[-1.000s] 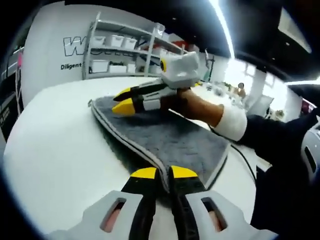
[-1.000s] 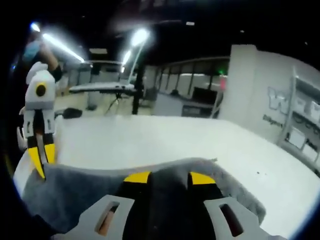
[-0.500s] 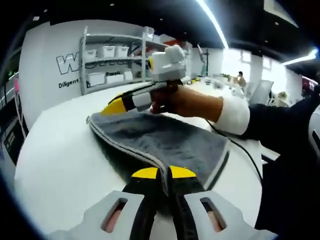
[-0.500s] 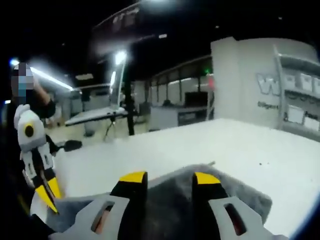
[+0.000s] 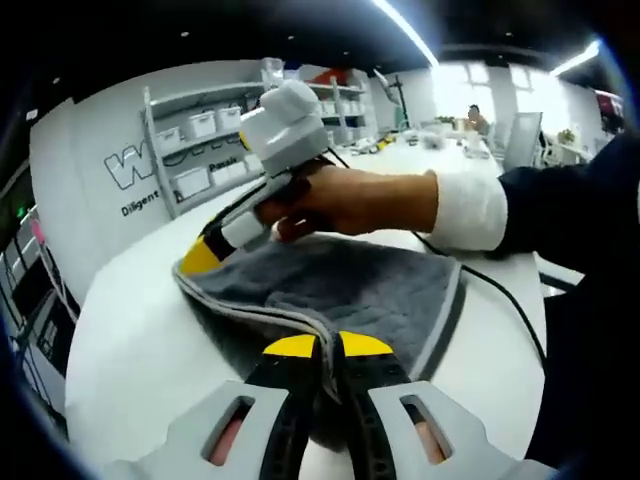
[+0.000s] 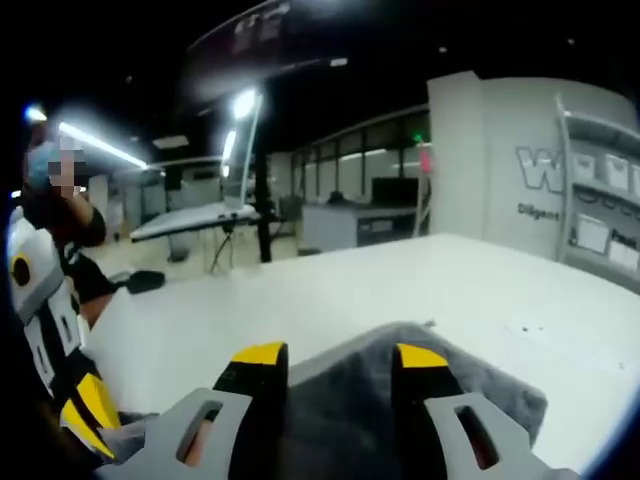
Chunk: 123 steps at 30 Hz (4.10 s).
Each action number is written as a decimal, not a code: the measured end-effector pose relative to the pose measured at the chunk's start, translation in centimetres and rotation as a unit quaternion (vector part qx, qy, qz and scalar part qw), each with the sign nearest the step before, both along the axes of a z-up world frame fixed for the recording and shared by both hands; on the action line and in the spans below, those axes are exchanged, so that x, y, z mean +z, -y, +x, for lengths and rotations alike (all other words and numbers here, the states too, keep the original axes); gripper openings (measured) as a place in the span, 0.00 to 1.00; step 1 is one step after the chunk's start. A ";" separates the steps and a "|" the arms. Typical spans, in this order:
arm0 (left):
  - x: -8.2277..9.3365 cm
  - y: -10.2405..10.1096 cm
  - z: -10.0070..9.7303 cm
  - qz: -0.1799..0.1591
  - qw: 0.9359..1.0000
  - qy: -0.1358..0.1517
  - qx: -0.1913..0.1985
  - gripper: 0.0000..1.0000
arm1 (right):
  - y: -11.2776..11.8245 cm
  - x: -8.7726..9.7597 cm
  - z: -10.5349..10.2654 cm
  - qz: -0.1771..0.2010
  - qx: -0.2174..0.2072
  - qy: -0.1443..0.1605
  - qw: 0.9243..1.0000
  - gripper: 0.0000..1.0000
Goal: Open the folded towel by lifting each exposed corner and separating the folded layers until the towel lies flat within the target outline without major curled edges
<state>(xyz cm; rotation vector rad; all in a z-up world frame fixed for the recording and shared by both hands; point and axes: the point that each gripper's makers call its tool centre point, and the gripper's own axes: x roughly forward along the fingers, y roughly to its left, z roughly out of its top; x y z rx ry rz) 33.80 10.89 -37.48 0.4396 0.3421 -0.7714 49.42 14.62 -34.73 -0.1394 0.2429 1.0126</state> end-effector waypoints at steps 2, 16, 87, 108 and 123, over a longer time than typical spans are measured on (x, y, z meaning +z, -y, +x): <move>0.1 0.2 0.0 0.017 1.000 0.015 0.000 0.06 | -0.2 0.0 -0.1 -0.001 -0.001 0.001 1.000 0.41; -0.4 2.0 -0.3 0.087 0.995 0.057 -0.009 0.07 | -0.9 -0.7 -0.4 -0.024 -0.005 -0.003 1.000 0.46; 1.5 5.1 -0.9 -0.013 0.997 0.066 -0.024 0.05 | 3.6 1.0 -1.1 -0.001 -0.008 -0.038 0.999 0.00; 4.4 6.9 -0.6 -0.118 0.990 0.065 -0.051 0.05 | 6.4 3.7 -1.4 0.013 0.001 0.019 1.000 0.00; 6.0 9.0 0.0 -0.144 0.986 0.065 -0.059 0.05 | 8.8 4.9 -0.8 0.019 -0.011 0.043 0.999 0.00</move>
